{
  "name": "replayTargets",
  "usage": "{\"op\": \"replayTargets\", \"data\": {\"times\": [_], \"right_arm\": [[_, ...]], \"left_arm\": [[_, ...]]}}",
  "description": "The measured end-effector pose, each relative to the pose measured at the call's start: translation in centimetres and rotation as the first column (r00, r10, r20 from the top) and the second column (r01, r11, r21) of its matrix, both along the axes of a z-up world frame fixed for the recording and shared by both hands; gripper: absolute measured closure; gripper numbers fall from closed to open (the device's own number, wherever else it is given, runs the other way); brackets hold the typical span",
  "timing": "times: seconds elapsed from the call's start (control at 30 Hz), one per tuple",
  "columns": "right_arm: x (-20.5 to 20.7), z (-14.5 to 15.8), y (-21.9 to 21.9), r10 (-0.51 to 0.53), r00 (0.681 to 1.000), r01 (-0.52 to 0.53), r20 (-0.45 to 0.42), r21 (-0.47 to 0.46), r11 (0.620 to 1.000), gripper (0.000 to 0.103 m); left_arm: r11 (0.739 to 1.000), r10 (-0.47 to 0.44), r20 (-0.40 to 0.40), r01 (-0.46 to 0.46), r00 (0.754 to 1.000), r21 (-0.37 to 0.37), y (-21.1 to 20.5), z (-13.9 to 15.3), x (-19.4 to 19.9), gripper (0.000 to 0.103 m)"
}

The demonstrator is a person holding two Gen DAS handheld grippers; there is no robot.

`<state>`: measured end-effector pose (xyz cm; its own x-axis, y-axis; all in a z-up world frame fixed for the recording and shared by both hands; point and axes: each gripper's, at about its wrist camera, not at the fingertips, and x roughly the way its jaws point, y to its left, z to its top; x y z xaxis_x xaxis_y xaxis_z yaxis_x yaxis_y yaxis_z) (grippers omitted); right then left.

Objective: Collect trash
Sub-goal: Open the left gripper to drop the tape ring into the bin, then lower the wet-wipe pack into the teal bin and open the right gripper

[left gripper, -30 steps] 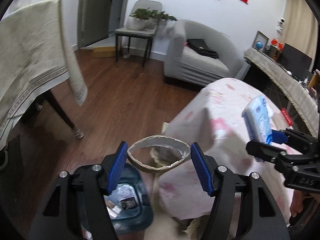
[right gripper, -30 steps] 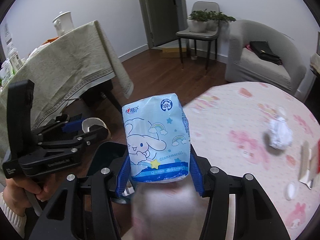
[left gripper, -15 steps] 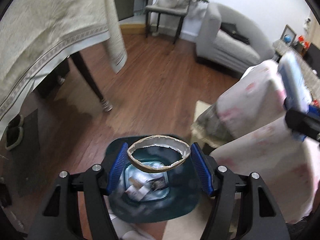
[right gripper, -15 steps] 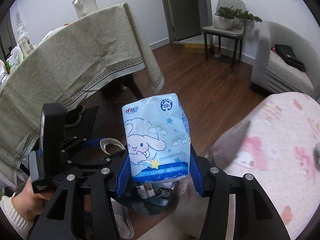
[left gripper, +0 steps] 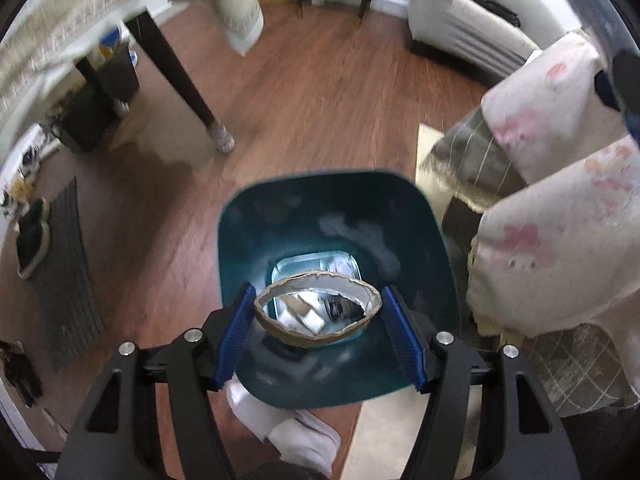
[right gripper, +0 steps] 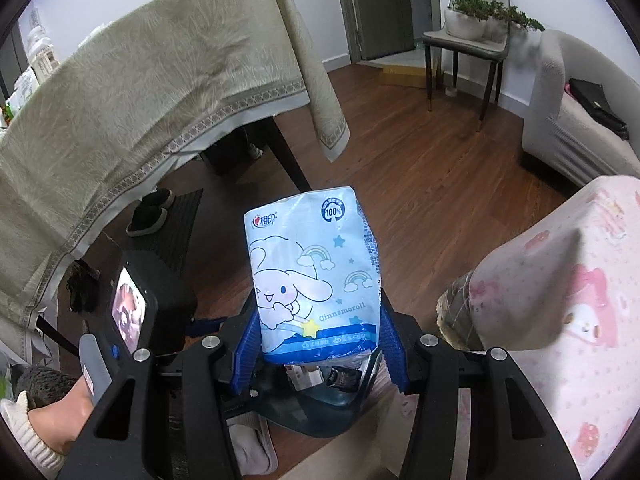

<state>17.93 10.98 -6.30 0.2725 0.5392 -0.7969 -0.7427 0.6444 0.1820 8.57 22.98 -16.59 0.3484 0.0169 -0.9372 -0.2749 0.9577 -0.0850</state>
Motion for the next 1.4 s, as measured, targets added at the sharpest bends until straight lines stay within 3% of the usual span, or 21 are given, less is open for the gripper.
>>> {"op": "replayTargets", "data": {"times": [0.2, 0.4, 0.6, 0.83, 1.0, 1.27, 1.4], "right_arm": [[0.5, -1.9, 0.7, -0.018, 0.999, 0.017, -0.03, -0.03, 0.999, 0.049], [1.0, -3.1, 1.3, -0.025, 0.998, 0.023, -0.049, -0.046, 0.999, 0.049], [1.0, -4.8, 2.3, -0.023, 0.998, 0.018, -0.067, -0.08, 0.997, 0.049], [1.3, -7.2, 2.9, -0.037, 0.995, 0.026, -0.091, -0.125, 0.992, 0.049], [0.5, -8.9, 4.4, -0.013, 0.994, -0.004, -0.104, -0.16, 0.987, 0.049], [-0.4, -13.2, 6.2, -0.001, 0.99, -0.034, -0.143, -0.243, 0.969, 0.049], [-0.8, -15.4, 6.5, 0.011, 0.987, -0.057, -0.158, -0.289, 0.956, 0.049]], "left_arm": [[1.0, 0.0, -0.082, -0.002, 0.997, -0.024, 0.2, -3.1, -0.5, 0.034], [0.999, -0.032, -0.093, 0.029, 0.995, -0.035, 0.0, -3.5, -0.9, 0.021], [0.999, -0.013, -0.025, 0.012, 1.0, -0.041, 0.8, -1.5, -1.3, 0.024], [0.999, 0.033, 0.101, -0.03, 0.994, -0.031, 2.4, 3.7, -3.1, 0.031], [0.997, 0.082, 0.236, -0.082, 0.968, -0.013, 3.9, 7.7, -4.5, 0.041], [0.991, 0.133, 0.334, -0.129, 0.933, -0.034, 5.2, 11.2, -6.1, 0.06], [0.991, 0.133, 0.375, -0.124, 0.917, -0.049, 5.4, 12.8, -6.6, 0.062]]}}
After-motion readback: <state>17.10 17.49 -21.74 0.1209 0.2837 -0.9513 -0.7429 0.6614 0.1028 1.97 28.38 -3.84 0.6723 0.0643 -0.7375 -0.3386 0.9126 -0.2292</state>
